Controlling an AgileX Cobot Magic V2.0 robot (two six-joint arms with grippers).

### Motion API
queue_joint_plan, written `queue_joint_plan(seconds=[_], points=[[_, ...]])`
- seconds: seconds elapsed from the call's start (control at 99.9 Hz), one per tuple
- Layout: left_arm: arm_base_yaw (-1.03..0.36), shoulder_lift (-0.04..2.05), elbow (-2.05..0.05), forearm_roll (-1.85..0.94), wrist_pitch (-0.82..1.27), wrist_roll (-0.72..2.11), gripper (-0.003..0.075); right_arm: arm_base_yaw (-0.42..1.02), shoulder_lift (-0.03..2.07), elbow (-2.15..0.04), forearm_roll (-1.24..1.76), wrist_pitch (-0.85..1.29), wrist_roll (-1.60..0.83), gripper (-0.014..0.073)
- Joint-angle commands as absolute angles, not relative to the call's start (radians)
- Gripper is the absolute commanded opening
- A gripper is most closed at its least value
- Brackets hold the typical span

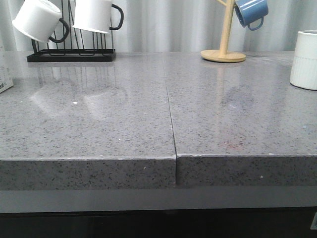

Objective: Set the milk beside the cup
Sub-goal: 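Close the right gripper on the white HOME mug's handle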

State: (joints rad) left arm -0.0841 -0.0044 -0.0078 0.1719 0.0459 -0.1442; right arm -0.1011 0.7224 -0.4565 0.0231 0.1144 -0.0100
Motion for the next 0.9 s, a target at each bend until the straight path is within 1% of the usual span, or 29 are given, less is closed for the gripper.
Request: queue_joint_plan(seconds=[0.0,0.19,0.481,0.641,0.891], points=[[-0.088,-0.038,0.044,0.171,-0.035,-0.152,-0.0021,-0.147,0.786,-0.508,0.029,-0.021,-0.018,0.0423],[-0.088,-0.038,0.044,0.171,-0.035,-0.152,-0.0021,-0.217,0.962,-0.551,0.035,-0.174,-0.018,0.0423],[-0.088,-0.038,0.044,0.171,-0.035,-0.152,-0.0021,-0.237,1.229,-0.615,0.034,-0.424,-0.019,0.0423],[-0.088,-0.038,0.044,0.171,-0.035,-0.152,-0.0021,-0.238,1.333,-0.643,-0.006,-0.469,-0.019,0.0423],[-0.088,-0.038,0.044,0.171,-0.035,-0.152,-0.0021,-0.238,1.396,-0.644,-0.032,-0.540,-0.019,0.0423]])
